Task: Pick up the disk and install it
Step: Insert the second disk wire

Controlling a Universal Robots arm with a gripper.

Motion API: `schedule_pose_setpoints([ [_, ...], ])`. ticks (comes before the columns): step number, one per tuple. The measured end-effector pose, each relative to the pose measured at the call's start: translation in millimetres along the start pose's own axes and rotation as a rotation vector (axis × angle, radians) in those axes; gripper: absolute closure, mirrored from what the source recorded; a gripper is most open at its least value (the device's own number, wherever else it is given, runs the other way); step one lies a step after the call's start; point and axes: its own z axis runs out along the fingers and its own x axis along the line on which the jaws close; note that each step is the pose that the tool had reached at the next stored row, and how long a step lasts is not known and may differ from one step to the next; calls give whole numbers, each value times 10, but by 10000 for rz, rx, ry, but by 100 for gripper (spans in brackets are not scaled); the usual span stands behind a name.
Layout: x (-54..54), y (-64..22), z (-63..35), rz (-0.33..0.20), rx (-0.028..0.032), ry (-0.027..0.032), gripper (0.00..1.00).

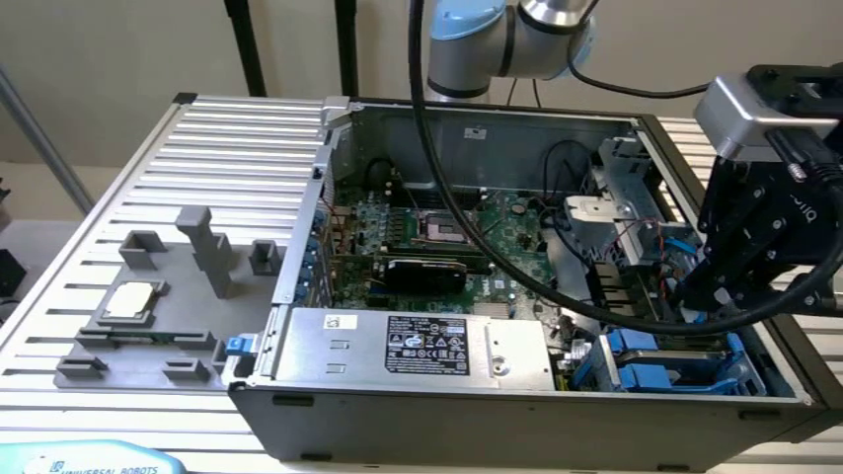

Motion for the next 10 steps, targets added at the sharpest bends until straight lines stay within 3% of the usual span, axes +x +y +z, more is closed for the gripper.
schedule_pose_setpoints([
  [3, -30, 46, 6, -4, 68, -3, 75],
  [10, -97, 53, 45, -13, 201, 10, 75],
])
